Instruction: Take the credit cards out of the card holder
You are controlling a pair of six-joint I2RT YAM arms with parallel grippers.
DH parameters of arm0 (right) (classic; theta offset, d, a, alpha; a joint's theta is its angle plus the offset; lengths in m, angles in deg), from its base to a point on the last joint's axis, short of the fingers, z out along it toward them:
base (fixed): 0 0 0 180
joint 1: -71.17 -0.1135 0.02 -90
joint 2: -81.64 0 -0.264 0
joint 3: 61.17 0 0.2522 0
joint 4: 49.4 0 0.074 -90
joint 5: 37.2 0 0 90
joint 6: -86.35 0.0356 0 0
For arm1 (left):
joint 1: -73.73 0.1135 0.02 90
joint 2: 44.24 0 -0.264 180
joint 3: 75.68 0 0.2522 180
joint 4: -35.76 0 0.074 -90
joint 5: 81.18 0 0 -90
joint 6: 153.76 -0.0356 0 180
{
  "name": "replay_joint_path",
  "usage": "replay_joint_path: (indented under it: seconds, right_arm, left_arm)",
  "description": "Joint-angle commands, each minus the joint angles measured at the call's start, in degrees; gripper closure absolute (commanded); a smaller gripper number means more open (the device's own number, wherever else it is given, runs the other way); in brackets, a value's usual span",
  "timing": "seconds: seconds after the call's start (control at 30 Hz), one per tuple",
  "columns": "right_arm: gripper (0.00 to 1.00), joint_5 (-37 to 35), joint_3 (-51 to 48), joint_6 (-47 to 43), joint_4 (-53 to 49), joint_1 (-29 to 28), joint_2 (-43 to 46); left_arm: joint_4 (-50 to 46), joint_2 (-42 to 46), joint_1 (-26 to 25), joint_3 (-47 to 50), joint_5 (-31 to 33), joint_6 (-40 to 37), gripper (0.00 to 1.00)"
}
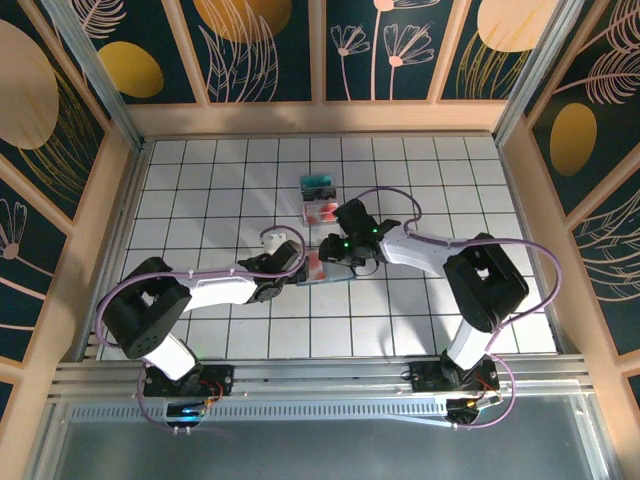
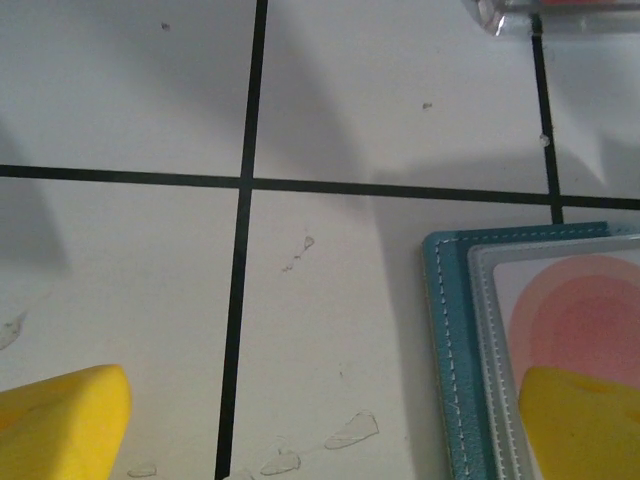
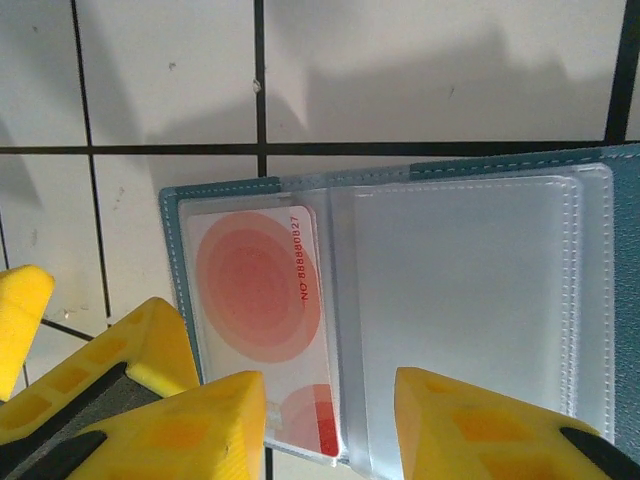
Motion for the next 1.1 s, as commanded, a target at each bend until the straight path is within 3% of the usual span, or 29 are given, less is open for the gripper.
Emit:
replay_joint_path:
  seconds: [0.0,0.77,1.07]
  right_arm:
    - [0.63,2.18,1.88,0.04,1.52,-0.43,-1.58]
    - [0.75,5.56,-0.65,-1.09,6.61,-1.13,-5.09]
    - [0.74,3.74,-1.35,-0.21,5.82,-0.78,-5.87]
  left_arm:
    - [0.34,-1.18,0.56,0.52,-0.44,1.63,0.01]
    - [-3.31,-3.93,0.50,0.31,0.62,2.08,0.01]
    - [-3.49,-4.08,0.51,0.52,-0.21,1.73,0.01]
